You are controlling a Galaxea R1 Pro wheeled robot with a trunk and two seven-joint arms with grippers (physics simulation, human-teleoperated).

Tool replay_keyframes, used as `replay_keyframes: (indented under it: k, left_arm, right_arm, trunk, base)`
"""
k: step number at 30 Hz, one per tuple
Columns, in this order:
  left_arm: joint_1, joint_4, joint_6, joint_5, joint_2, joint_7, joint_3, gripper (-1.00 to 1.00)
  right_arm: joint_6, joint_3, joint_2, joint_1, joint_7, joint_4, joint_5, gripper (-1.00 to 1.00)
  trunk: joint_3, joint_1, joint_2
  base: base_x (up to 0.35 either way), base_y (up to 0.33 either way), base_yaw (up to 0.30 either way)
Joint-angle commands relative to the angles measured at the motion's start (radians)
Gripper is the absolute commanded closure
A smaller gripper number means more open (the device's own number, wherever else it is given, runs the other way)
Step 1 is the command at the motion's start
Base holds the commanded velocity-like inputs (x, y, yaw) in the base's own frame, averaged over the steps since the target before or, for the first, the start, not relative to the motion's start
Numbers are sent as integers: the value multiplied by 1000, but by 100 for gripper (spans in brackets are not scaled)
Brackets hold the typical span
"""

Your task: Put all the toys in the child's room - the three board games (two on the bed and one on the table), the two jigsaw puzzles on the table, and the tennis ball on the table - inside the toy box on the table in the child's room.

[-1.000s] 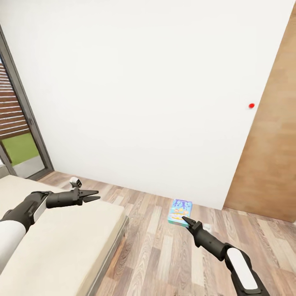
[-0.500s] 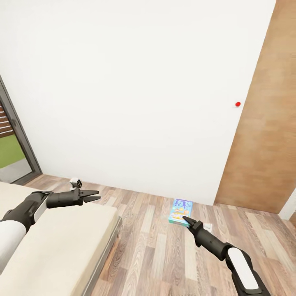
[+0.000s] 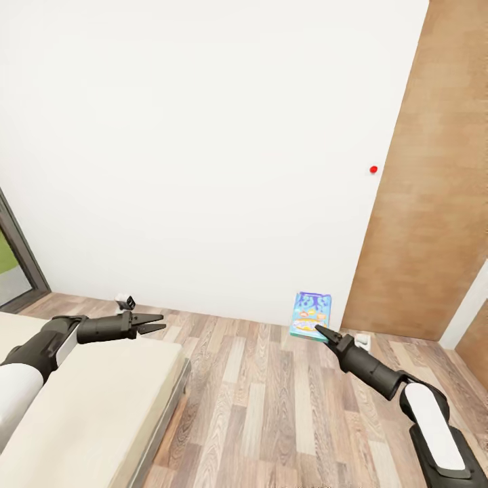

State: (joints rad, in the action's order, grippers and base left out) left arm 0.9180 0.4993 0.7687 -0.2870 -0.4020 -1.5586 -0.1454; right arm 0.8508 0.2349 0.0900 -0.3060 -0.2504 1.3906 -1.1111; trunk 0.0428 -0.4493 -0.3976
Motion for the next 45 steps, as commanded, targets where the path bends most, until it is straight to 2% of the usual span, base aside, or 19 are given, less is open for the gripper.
replay_keyframes:
  k: [1, 11, 45]
  left_arm:
    - [1, 0, 11, -4, -1, -3, -6, -100]
    - [1, 0, 11, -4, -1, -3, -6, -100]
    - [-1, 0, 11, -4, -1, 12, -5, -100]
  right_arm:
    - [11, 2, 0, -1, -6, 14, 10, 100]
    - [25, 4, 1, 18, -6, 83, 5, 100]
    - [18, 7, -4, 21, -4, 54, 9, 100]
  trunk:
    - [3, -1, -2]
    - [7, -1, -2]
    - [22, -1, -2]
  base:
    - [0, 0, -143]
    - [0, 0, -143]
    - [0, 0, -144]
